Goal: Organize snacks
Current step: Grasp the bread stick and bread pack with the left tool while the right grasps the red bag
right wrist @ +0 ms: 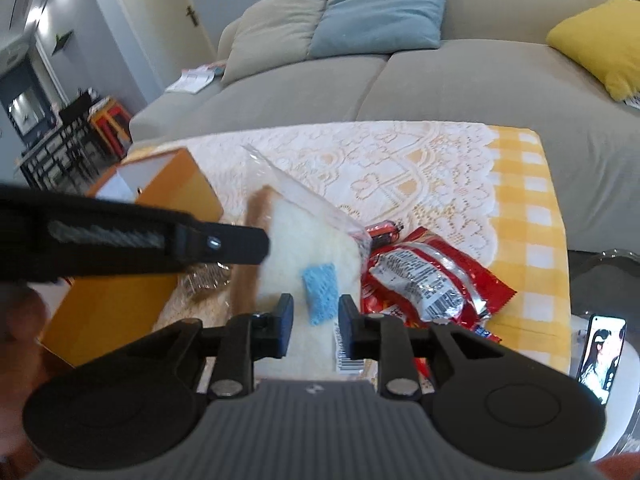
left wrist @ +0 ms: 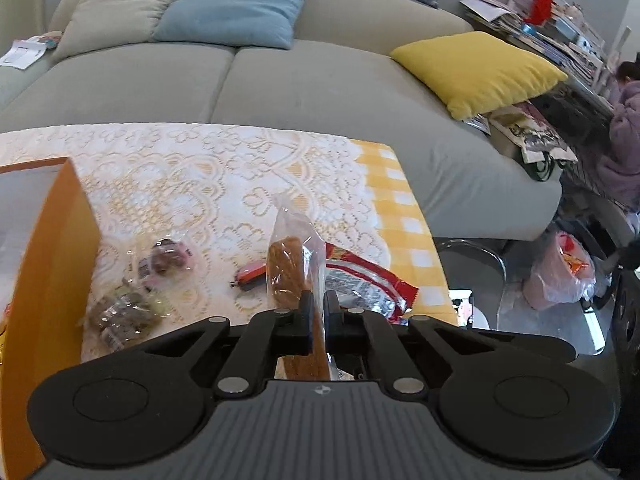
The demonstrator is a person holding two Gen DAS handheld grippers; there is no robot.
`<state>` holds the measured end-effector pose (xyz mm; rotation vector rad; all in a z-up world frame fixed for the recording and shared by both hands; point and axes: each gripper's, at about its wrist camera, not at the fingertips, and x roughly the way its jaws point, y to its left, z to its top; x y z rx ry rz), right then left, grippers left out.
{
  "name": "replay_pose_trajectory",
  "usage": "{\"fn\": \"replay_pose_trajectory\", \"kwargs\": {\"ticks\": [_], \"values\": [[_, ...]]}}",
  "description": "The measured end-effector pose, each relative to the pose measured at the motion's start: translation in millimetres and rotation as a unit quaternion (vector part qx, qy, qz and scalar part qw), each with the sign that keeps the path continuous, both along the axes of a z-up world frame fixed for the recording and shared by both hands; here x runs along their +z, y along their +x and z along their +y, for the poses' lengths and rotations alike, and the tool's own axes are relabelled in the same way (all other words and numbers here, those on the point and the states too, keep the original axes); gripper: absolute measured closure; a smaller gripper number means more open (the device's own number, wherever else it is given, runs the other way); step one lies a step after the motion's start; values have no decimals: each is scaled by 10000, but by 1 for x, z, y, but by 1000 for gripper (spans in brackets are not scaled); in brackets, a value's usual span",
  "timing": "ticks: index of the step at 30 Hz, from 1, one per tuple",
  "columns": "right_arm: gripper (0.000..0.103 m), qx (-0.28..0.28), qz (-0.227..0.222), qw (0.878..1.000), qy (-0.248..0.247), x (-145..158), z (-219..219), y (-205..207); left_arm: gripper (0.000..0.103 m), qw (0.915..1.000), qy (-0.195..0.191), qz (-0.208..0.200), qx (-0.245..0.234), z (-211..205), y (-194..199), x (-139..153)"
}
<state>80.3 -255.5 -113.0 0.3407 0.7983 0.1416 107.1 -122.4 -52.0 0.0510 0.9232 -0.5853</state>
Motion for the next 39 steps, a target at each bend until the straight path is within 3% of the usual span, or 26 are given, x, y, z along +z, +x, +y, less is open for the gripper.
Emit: {"fn": "replay_pose_trajectory", "kwargs": {"ticks": [9, 14, 22, 24, 27, 28, 30, 32, 35, 37, 39], "values": [[79, -199, 175, 9996, 110, -6, -9, 1, 95, 9999, -73, 120, -43, -6, 4, -1], [78, -220, 71, 9984, 507, 9, -12, -7, 95, 9999, 103, 112, -18, -8, 6, -2], [77, 381, 34, 9985, 404, 18, 17, 0, 96, 9994, 220, 263, -60, -10, 11, -1], [84, 328, 41, 9994, 55, 18, 25, 4, 96, 9994, 222, 271, -57, -11, 11, -2], [91, 307, 9, 9995, 74, 16, 23, 7, 94, 9992, 339, 199, -80, -11, 10, -2], [92, 300, 3, 9995, 108, 16, 22, 7, 93, 9991, 389, 161, -71, -10, 10, -1], [93, 327, -16, 9994, 91, 15, 22, 6, 72, 9989, 467, 19, 13, -8, 9, 2], [93, 378, -29, 9993, 53, 14, 23, 6, 58, 9987, 476, -53, 160, -2, 11, 4], [93, 405, -25, 9992, 69, 14, 24, 8, 50, 9983, 471, -57, 348, 7, 13, 6], [93, 426, -12, 9991, 86, 13, 25, 10, 43, 9977, 523, 81, 426, 11, 16, 3], [93, 455, -3, 9989, 80, 13, 26, 11, 42, 9970, 515, 309, 499, 13, 23, -3]]}}
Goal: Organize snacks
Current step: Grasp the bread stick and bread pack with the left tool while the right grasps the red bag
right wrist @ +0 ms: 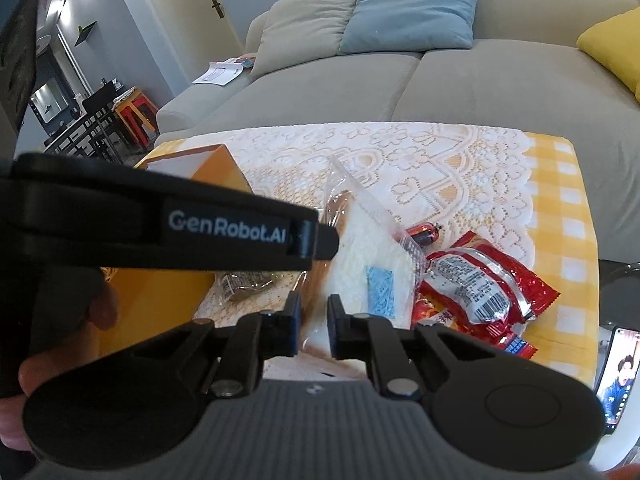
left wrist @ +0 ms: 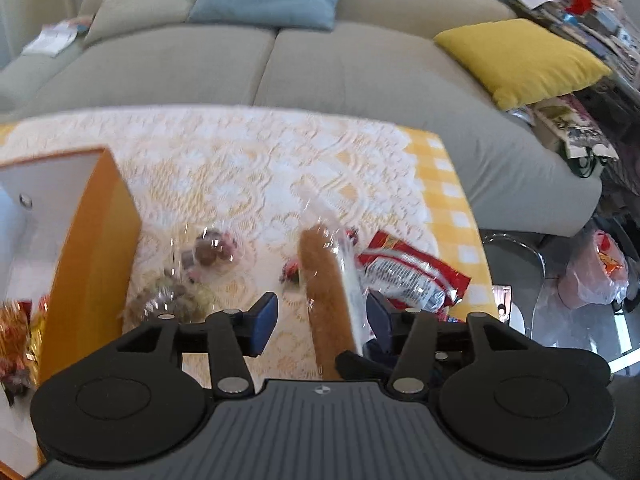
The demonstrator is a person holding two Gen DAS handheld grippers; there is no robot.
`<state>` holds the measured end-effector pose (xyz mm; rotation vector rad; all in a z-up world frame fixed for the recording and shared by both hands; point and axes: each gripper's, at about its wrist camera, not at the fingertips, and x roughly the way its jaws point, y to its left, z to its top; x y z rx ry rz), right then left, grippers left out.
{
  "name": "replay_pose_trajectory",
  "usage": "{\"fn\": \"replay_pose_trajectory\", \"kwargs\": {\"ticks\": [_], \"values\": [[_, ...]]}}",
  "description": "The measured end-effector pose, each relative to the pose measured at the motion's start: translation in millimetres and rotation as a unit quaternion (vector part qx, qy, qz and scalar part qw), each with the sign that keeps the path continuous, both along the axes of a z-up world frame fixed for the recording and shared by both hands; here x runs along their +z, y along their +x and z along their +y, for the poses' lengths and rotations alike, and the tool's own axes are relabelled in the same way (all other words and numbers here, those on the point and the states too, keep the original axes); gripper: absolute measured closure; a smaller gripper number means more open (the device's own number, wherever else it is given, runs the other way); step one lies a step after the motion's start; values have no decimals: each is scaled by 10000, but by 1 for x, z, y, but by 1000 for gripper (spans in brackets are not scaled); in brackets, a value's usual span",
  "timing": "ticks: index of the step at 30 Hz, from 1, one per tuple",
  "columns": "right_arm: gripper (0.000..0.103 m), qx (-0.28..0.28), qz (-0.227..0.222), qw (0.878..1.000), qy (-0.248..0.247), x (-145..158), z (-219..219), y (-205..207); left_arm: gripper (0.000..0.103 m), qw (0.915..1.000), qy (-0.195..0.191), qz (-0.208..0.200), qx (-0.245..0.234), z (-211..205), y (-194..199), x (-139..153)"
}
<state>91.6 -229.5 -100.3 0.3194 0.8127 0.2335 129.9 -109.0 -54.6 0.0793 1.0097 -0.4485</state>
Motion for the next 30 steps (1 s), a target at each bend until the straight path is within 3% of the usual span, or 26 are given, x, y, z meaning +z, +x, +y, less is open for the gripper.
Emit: {"fn": "replay_pose_trajectory", "kwargs": {"ticks": [5, 8, 13, 16, 22, 27, 30], "values": [[93, 87, 3, 9999, -68, 0, 5, 3, 42, 9977, -283, 619, 11, -4, 16, -16], [93, 71, -13, 9999, -112, -1, 4, 5, 50, 9976, -211, 656, -4, -9, 21, -20], [92, 109, 1, 9999, -41, -1, 3, 2, 54, 9972, -23, 749, -51, -14, 28, -25], [89, 134, 40, 9999, 34, -1, 1, 2, 70, 9971, 121, 753, 14, -12, 30, -28], [78, 77, 93, 9999, 46, 1, -5, -3, 74, 9973, 99, 718, 111, -5, 30, -27], [77, 40, 233, 9993, -285, 1, -9, -7, 75, 9975, 57, 656, 248, 8, 27, -16], [77, 76, 350, 9985, -406, -1, -13, -3, 76, 9977, 241, 572, 281, 13, 22, -6]]}}
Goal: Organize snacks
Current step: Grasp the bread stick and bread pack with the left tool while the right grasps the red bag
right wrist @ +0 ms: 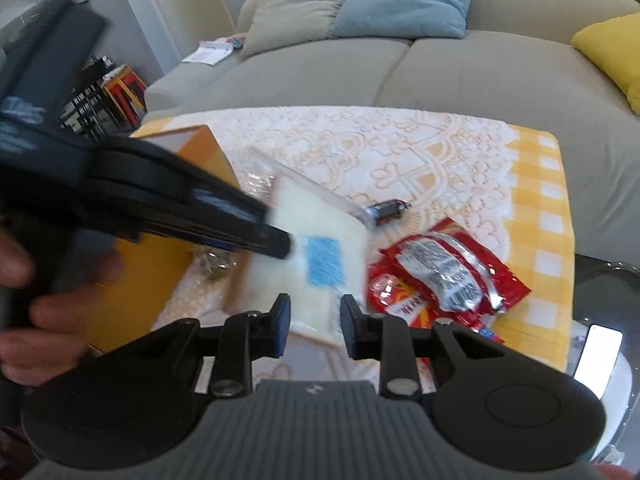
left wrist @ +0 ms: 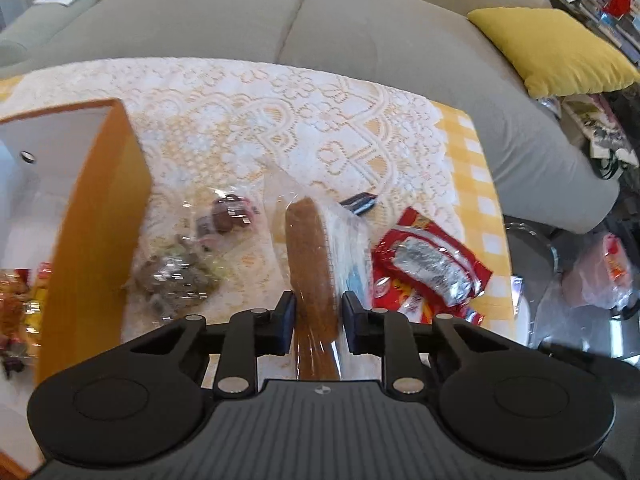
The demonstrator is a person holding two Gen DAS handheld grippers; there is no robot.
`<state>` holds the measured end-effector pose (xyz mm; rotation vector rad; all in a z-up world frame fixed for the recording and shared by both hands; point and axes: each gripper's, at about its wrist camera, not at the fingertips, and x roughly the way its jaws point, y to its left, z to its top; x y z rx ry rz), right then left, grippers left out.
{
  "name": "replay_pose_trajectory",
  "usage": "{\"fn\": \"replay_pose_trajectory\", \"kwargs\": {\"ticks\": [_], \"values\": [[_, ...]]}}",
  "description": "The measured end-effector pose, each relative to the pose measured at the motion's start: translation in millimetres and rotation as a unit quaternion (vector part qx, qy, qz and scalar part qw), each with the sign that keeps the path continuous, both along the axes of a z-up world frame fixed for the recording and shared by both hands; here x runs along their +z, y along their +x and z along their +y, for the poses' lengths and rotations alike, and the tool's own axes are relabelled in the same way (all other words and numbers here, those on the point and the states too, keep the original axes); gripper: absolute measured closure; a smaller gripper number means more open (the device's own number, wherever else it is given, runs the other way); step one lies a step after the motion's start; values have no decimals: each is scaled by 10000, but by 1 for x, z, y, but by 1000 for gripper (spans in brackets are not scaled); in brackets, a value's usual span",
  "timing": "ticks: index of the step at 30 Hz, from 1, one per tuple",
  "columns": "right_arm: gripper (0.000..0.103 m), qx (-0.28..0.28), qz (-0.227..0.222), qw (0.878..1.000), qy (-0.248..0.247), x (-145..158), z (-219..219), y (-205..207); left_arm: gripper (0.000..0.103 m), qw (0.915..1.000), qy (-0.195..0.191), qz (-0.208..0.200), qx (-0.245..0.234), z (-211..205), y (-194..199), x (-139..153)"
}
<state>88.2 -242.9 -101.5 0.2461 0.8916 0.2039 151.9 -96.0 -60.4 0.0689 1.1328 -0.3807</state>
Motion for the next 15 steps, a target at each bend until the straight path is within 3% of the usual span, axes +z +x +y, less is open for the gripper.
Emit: {"fn": "replay_pose_trajectory", "kwargs": {"ticks": [2, 6, 10, 15], "values": [[76, 117, 51, 9997, -199, -1, -2, 3, 76, 9998, 170, -51, -1, 3, -3, 6], [60, 408, 130, 9974, -580, -7, -13, 14, 77, 9996, 291, 51, 29, 16, -2, 9], [44, 649, 277, 9919, -1054, -22, -25, 34, 76, 9993, 143, 331, 110, 28, 1, -1], [38, 894, 454, 9839, -1477, -39, -43, 60, 75, 9992, -80, 360, 148, 31, 1, -9]]}}
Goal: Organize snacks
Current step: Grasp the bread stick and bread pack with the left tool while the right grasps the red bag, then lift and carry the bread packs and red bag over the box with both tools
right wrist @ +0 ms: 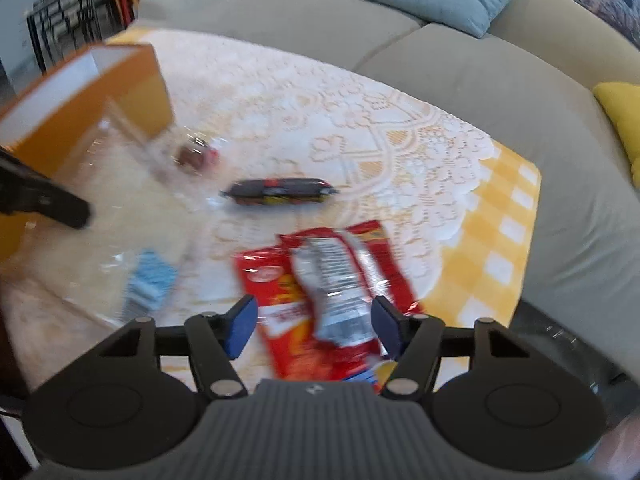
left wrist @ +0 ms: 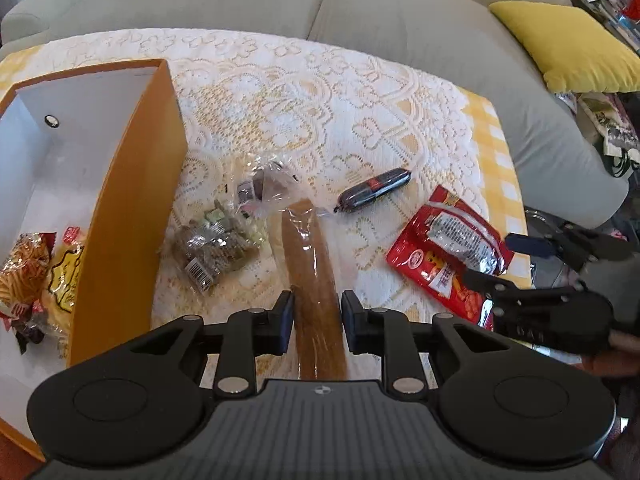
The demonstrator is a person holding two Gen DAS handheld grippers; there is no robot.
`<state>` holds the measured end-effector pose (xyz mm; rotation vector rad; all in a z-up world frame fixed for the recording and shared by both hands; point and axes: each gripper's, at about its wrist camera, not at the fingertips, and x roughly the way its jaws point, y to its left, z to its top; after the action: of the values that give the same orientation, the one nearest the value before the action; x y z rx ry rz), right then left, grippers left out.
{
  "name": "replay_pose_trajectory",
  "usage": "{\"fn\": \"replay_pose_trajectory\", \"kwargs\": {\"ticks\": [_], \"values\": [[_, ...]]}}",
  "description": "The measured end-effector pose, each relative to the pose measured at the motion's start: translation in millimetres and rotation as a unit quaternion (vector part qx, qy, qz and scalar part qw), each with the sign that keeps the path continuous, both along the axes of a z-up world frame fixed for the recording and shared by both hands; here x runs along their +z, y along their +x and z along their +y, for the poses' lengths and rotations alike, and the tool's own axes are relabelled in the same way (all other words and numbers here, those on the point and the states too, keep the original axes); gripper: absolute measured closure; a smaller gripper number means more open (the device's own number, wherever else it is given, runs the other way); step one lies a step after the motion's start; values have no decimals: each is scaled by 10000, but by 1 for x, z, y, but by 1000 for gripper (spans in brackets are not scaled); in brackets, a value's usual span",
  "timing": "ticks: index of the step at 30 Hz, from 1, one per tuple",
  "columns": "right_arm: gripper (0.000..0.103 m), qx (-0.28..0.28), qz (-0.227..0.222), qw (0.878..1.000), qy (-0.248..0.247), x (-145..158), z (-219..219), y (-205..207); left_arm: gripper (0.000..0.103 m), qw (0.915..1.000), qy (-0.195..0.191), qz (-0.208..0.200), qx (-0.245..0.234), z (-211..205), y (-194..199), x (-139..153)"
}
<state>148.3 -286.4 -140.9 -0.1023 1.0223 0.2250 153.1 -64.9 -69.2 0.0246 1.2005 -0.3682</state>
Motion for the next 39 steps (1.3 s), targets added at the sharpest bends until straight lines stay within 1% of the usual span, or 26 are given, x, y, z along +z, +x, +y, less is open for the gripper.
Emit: {"fn": "replay_pose_trajectory", "kwargs": {"ticks": [5, 7, 9, 11, 12, 13, 14, 15, 16, 19, 22, 24, 26, 29, 31, 34, 37, 39], "values": [[35, -10, 363, 9993, 42, -24, -16, 23, 66, 9997, -220, 89, 6, -1, 4, -1], [33, 40, 332, 9994, -18, -27, -14, 27, 66, 9998, -175, 89, 19, -3, 5, -3], [30, 92, 313, 9995, -31, -29, -12, 30, 62, 9999, -128, 79, -5, -5, 4, -4], [28, 145, 314, 9994, -98, -31, -8, 34, 62, 10000, -25, 57, -24, -7, 4, -6], [28, 182, 300, 9992, -186, -33, -5, 35, 62, 9999, 103, 17, -17, -8, 3, -7], [27, 246, 288, 9988, -299, -34, -1, 36, 64, 9997, 235, -23, 8, -9, 3, -8], [27, 326, 274, 9982, -416, -36, 3, 37, 69, 9994, 340, -49, 26, -9, 3, -9], [27, 422, 252, 9973, -545, -37, 6, 37, 69, 9992, 390, -66, 32, -9, 3, -9], [27, 502, 228, 9963, -661, -38, 10, 36, 69, 9994, 350, -60, 60, -7, 3, -9], [30, 505, 180, 9961, -707, -39, 12, 37, 71, 9995, 291, -75, 134, -4, 3, -9], [39, 371, 165, 9964, -744, -37, 11, 37, 72, 9996, 163, -114, 195, 0, 0, -6], [43, 357, 158, 9960, -802, -34, 12, 36, 73, 9996, 74, -131, 250, 3, -1, -3], [44, 367, 132, 9960, -809, -30, 14, 32, 74, 9994, -27, -128, 314, 7, -1, 1], [46, 387, 70, 9959, -809, -22, 20, 26, 76, 9992, -71, -158, 351, 10, -3, 6], [46, 377, 25, 9966, -726, -14, 23, 21, 76, 9991, -133, -192, 343, 13, -6, 11], [46, 382, 66, 9981, -476, -2, 29, 15, 77, 9990, -180, -258, 330, 16, -12, 19], [46, 353, 105, 9991, -189, 9, 37, 8, 77, 9987, -158, -341, 344, 22, -18, 26], [46, 308, 62, 9995, 34, 19, 43, 2, 77, 9983, -211, -392, 386, 28, -23, 31]]}}
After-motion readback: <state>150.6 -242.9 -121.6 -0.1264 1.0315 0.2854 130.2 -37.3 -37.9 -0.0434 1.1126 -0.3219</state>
